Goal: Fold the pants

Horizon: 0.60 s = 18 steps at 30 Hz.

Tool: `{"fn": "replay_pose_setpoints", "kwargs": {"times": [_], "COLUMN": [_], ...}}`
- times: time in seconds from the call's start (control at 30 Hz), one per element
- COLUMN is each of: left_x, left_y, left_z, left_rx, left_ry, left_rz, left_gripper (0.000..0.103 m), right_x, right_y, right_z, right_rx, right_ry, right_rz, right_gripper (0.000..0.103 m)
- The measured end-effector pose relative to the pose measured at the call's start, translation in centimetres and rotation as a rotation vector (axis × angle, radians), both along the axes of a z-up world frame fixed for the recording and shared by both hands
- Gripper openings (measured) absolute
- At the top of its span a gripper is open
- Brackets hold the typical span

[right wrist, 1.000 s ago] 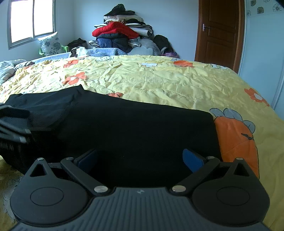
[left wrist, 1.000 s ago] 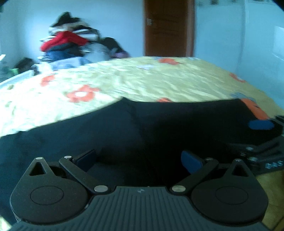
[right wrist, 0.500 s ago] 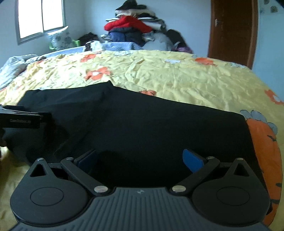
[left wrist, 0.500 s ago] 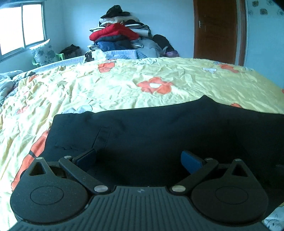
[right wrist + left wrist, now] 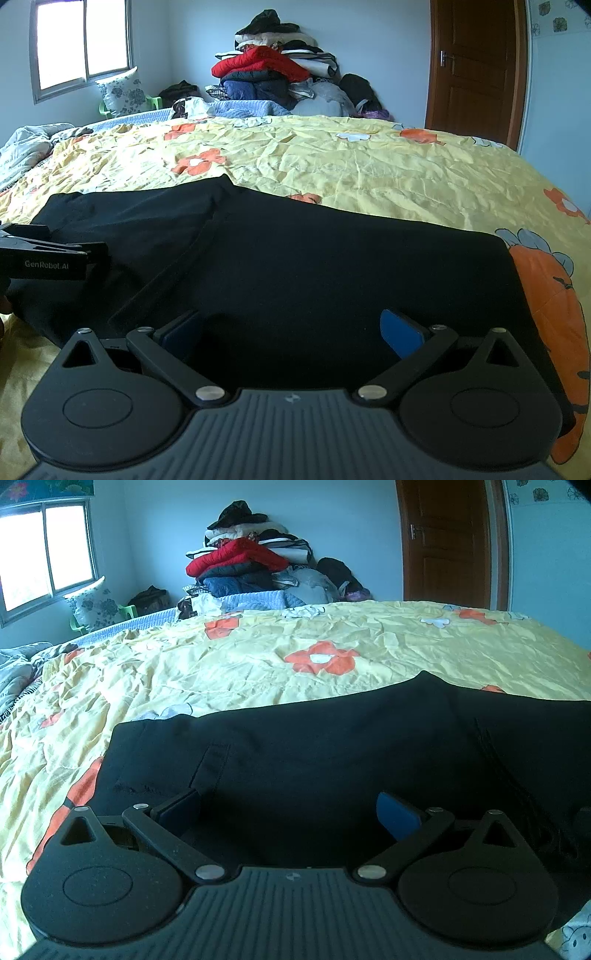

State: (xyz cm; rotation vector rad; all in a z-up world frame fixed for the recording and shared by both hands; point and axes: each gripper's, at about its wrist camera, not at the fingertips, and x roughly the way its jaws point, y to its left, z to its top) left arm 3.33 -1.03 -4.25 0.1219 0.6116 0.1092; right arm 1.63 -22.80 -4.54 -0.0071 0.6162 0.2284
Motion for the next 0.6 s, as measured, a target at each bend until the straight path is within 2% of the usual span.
{"fn": "replay_pose_setpoints", "kwargs": {"times": [0.6], "left_x": [-0.19], "left_y": [0.03], "left_z": [-0.10], "left_rx": [-0.013], "left_ry": [0.002], "left_rz": [0.003], "left_gripper": [0.103], "right_x": [-0.07], "right_y": [0.03], "right_z": [0.00], "right_rx": [-0.001], "right_ry": [0.001], "right_rz": [0.000], "right_gripper": [0.103]}}
